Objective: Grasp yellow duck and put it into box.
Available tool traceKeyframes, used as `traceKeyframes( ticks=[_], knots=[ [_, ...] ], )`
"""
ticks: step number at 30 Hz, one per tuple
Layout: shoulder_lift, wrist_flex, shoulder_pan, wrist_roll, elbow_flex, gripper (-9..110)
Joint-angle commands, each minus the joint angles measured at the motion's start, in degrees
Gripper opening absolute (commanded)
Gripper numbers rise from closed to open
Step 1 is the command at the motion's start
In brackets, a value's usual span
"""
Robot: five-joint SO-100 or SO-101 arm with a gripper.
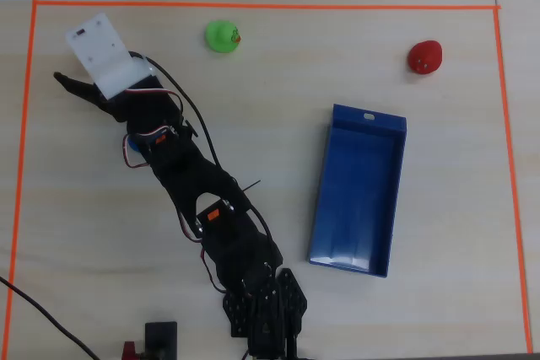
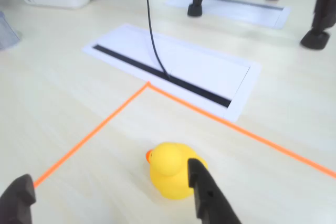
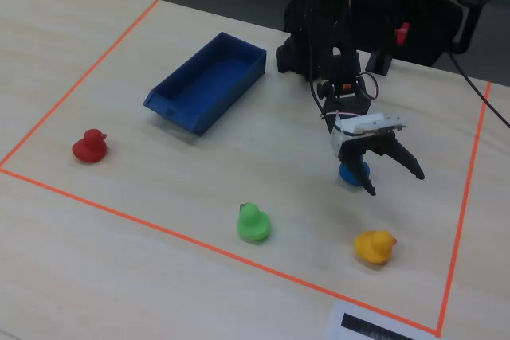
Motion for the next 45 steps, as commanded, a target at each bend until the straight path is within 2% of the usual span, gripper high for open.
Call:
traceKeyframes(
  ticks=[1,24,45],
  knots=[
    [-2.37,0.00,-0.18,0.18,-5.54,39],
    [-23.29,8.61,-0.35,3.16,-32.61,39],
    [-34.37,11.34,1.23,5.01,-45.35,38]
  ],
)
